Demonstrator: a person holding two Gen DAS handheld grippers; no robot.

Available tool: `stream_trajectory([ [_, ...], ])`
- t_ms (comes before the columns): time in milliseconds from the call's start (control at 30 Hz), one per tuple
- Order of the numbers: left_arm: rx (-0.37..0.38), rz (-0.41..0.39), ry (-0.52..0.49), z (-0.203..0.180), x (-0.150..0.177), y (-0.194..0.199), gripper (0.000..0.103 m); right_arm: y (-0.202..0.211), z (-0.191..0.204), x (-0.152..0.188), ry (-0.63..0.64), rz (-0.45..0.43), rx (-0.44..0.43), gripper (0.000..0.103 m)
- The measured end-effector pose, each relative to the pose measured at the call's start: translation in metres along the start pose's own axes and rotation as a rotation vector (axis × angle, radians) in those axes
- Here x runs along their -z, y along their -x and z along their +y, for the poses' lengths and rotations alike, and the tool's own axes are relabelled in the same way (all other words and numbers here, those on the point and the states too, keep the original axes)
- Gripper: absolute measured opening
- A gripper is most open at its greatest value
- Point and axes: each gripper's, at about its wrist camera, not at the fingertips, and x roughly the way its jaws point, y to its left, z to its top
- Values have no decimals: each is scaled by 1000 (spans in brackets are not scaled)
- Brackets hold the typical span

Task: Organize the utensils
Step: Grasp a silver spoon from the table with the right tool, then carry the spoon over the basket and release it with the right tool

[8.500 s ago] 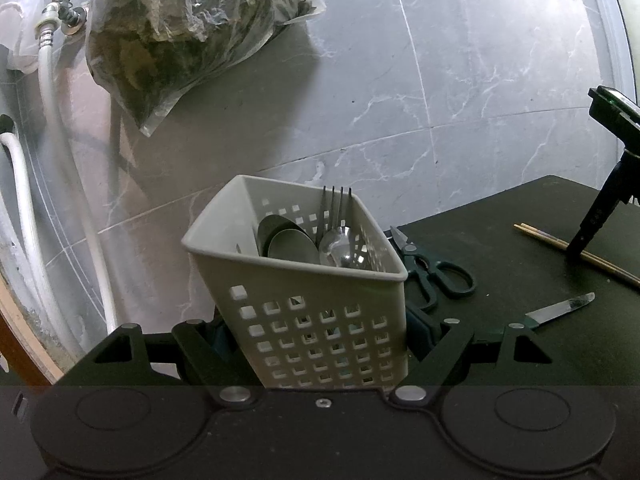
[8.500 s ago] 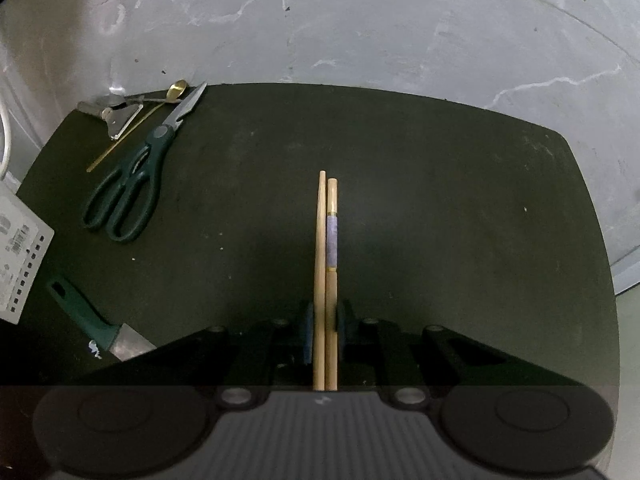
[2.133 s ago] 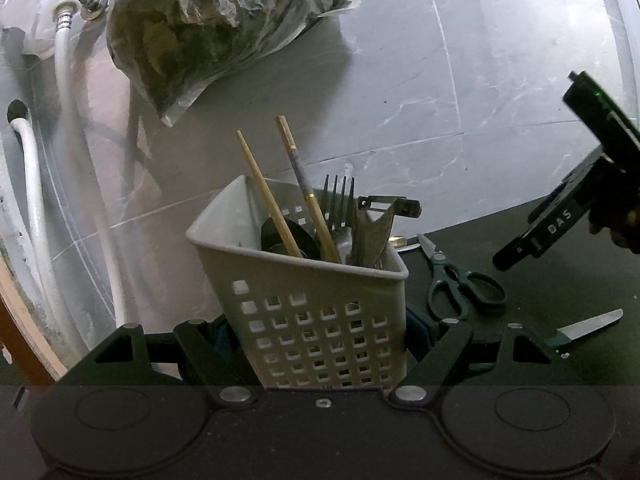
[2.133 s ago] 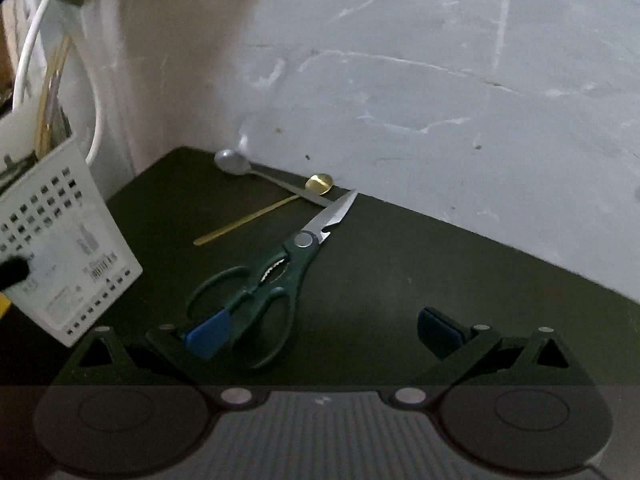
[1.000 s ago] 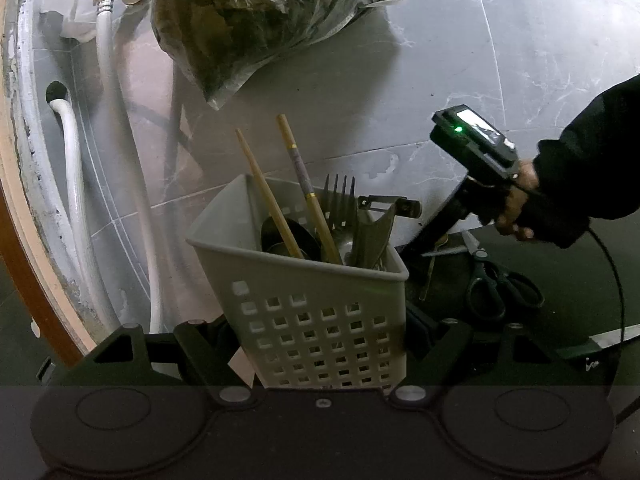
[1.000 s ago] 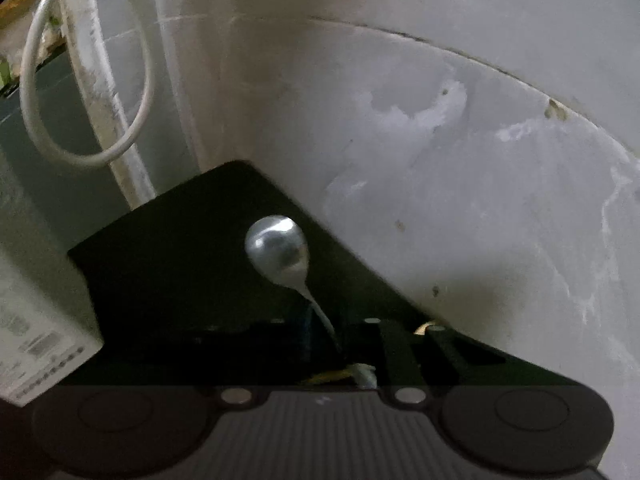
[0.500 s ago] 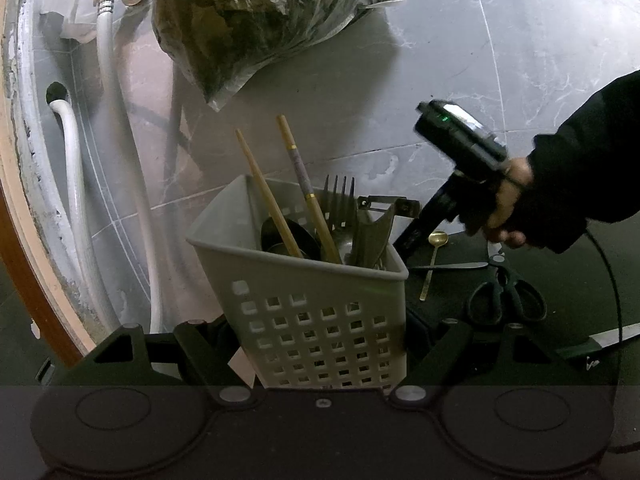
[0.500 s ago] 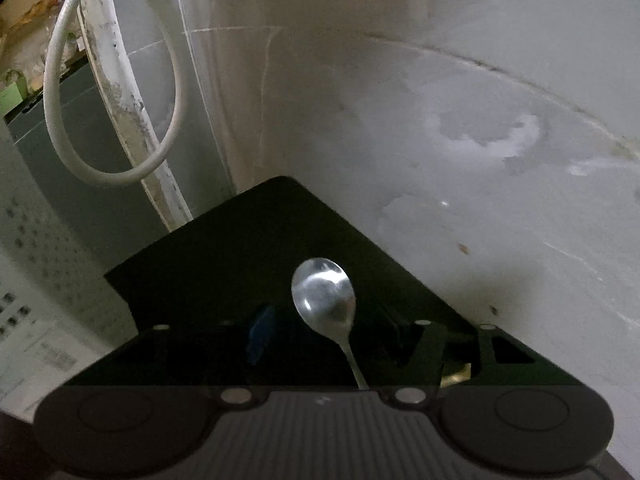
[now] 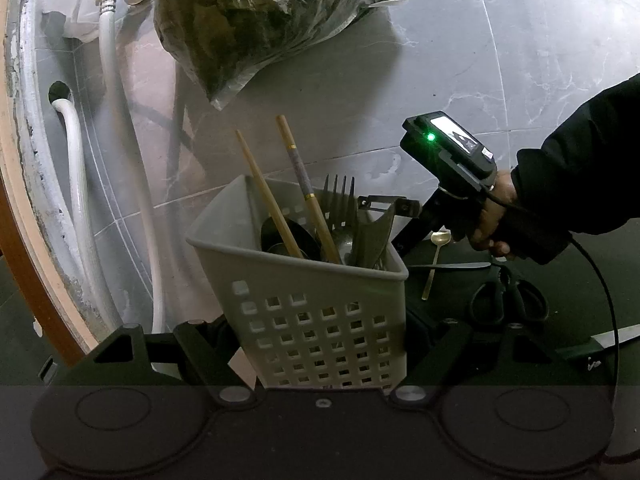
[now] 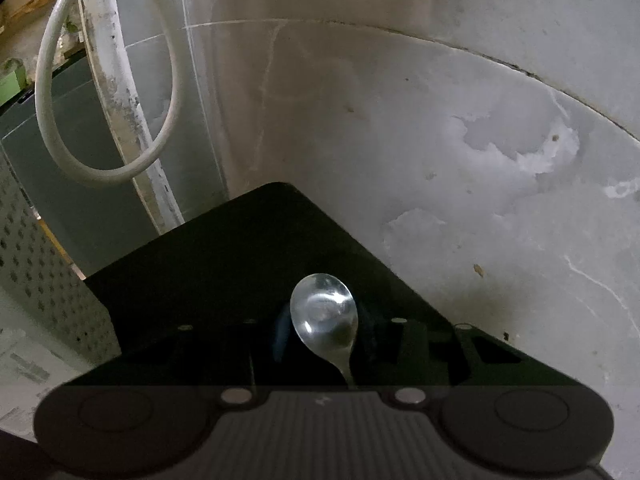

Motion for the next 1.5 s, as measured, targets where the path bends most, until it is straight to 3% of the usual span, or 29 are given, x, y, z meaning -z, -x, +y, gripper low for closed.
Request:
stream_trajectory([
  [167,0,-1,0,0,0,0,81,14,0,3,-24,-51,3,40],
  [533,4,-7,-1,1,0,0,81,90,6,15,-139,-332,51,40],
  [700,7,-11,-2,2,1,0,81,122,10,15,-180,-417,84,40],
  [1067,32,-33,-9,6,5,1,81,207,43,-15,-88,-538,163,40],
  [1233,54,-48,-12,8,7,2,80,261,78,-37,-11,-623,133,40],
  [1333,70,-54,-15,7,7,4,80,279,101,-46,10,-681,71,40],
  [1500,95,-61,-23,5,7,6,80,275,132,-50,-2,-722,-28,40],
])
